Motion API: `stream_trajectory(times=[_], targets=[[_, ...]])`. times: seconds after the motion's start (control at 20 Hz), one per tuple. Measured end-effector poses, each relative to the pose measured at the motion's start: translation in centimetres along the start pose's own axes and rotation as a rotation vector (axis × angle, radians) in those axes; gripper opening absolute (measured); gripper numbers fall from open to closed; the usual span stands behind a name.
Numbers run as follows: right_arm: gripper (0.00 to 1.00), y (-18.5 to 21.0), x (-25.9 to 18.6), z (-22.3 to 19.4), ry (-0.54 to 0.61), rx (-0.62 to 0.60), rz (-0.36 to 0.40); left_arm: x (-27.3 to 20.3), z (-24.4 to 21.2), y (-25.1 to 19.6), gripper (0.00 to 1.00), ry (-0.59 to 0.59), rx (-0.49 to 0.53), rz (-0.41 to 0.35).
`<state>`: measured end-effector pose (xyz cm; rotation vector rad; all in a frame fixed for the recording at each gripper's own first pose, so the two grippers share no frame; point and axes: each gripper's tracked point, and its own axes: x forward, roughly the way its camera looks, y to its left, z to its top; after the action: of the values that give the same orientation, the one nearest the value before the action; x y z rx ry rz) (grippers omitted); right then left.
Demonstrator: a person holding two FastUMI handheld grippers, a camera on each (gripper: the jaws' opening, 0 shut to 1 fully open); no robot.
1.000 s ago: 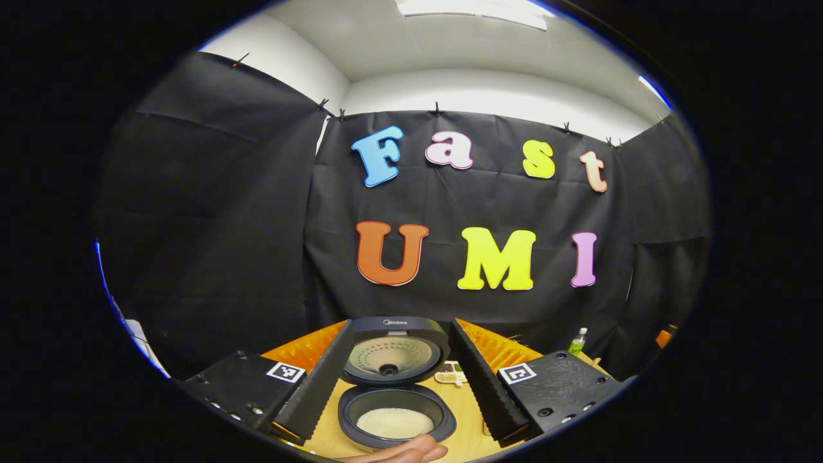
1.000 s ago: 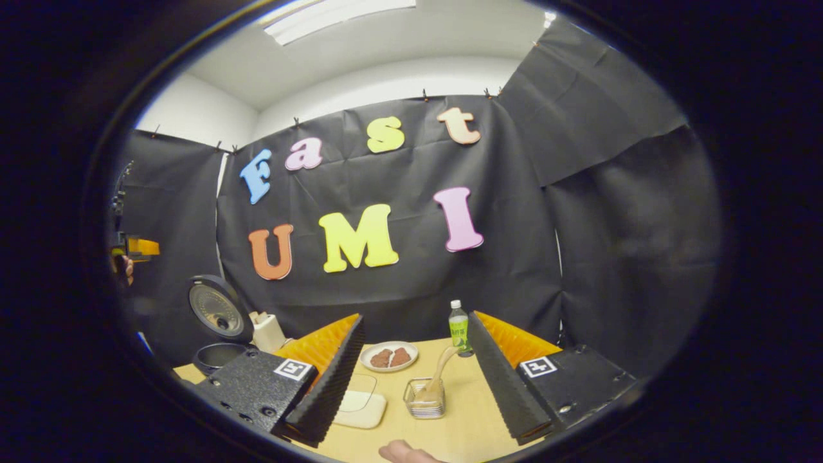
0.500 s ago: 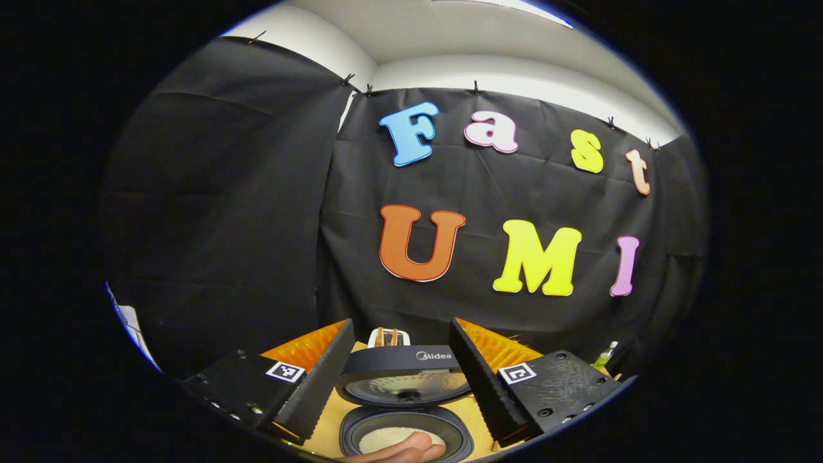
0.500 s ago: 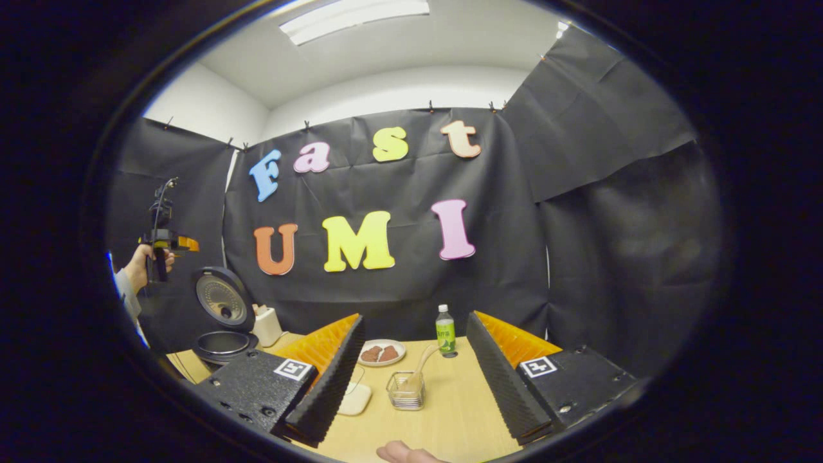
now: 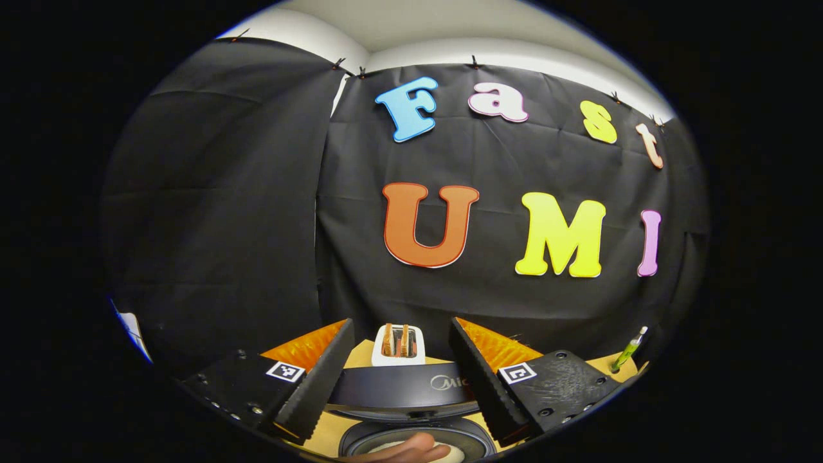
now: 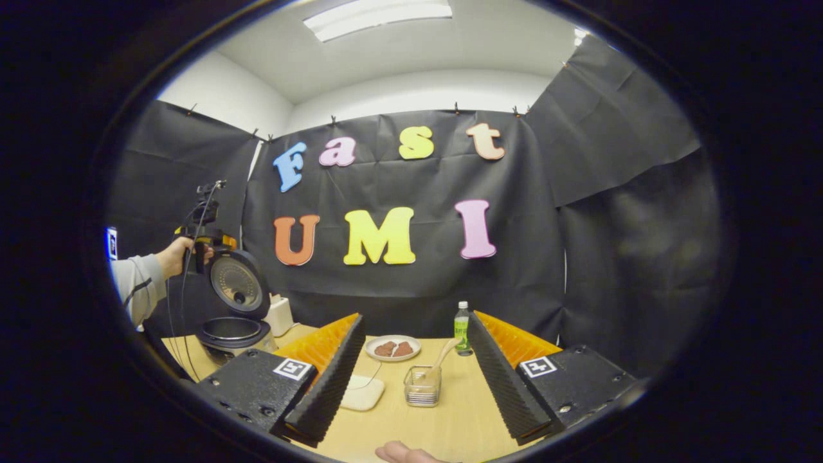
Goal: Close the left gripper, press the button to open the rice cooker; take a wooden spoon from the chopstick holder with the right hand, scoop a spoonful of rice and pour it into the rice cooker, then put the wooden spoon back into the chopstick holder.
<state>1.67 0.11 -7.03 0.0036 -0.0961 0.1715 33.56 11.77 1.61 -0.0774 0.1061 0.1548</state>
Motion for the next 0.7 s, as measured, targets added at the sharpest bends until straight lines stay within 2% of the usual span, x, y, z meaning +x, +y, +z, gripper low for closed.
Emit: stream_trajectory(times=[0.2, 0.7], targets=[[1.0, 0.9, 0.2, -1.1, 0.014, 0.02, 0.018, -0.5, -0.4, -1.2, 0.97, 0.023, -0.054, -0.029], [0.98, 0.3, -0.8, -1.9, 0.043, 0.034, 0.013, -2.1, -1.4, -1.0, 0.98, 0.095, -0.03, -0.038]])
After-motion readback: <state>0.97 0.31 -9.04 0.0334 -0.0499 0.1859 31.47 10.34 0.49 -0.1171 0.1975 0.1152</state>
